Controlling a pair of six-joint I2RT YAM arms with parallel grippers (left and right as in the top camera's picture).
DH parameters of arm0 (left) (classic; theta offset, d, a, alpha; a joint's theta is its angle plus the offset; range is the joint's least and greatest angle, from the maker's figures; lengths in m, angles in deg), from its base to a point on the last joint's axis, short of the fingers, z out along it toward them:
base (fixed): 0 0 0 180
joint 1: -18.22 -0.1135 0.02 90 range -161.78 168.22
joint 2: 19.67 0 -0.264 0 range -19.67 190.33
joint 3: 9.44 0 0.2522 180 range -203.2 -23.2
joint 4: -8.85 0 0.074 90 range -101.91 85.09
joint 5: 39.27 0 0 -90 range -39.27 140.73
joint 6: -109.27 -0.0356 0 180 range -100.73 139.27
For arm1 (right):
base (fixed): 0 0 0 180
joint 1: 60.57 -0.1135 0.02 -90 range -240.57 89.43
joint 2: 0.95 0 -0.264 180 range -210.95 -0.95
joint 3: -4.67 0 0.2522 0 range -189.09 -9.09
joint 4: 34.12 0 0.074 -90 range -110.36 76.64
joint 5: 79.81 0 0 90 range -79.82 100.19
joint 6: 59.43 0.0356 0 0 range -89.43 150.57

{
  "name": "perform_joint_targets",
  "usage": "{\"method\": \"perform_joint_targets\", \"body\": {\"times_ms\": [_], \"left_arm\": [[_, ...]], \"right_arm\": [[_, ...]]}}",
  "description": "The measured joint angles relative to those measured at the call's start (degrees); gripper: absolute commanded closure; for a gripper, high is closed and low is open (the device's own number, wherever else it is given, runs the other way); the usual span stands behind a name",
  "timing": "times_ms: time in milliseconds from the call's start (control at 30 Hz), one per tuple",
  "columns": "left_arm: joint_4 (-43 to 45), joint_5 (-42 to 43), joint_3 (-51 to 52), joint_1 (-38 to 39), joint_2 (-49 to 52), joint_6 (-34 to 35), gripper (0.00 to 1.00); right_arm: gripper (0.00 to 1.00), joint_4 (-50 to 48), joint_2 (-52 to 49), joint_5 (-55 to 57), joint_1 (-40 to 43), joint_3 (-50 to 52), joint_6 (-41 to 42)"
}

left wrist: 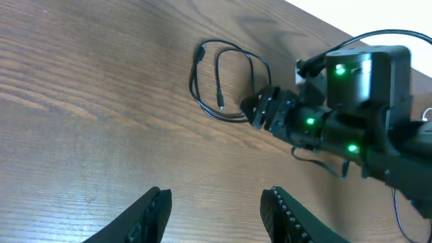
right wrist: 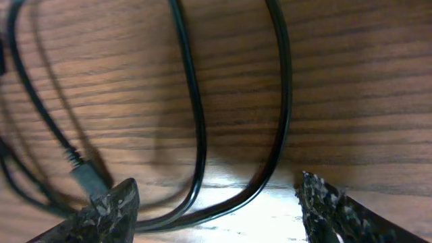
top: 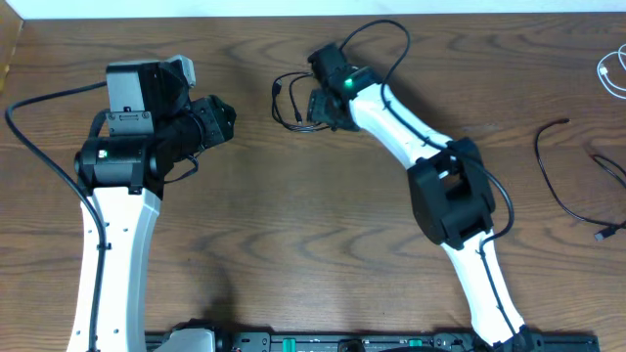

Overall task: Untangle cables
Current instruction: 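Bring the right gripper back to the black cable near the left gripper, then grasp the black cable loop with the right gripper and lift it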

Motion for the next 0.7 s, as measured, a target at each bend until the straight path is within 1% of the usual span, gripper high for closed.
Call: {"method": "perform_joint_targets", "body": {"times_ms": [133,300,467,567,700], "left_arm": [[-1.0,0.0,0.0,0.0,0.0,0.0,0.52],[-2.2,0.0,0.0,0.0,0.0,0.0,0.52],[-2.7,0.0,0.0,0.0,0.0,0.0,0.52],[-3.0,0.0,0.0,0.0,0.0,0.0,0.52],[-4.2,0.0,0.0,0.0,0.0,0.0,0.52]], "right_arm": [[0.3,0.0,-0.3,4.0,-1.6,0.0,1.4],[0.31,-0.2,-0.7,6.0,-2.4,0.0,3.1],[0.37,0.0,-1.2,7.5,-2.2,-0.2,3.3],[0.38,1.9,-1.2,7.5,-2.0,-0.4,2.5],[0.39,9.2,-1.2,7.5,-1.4,-1.1,-1.8]]}}
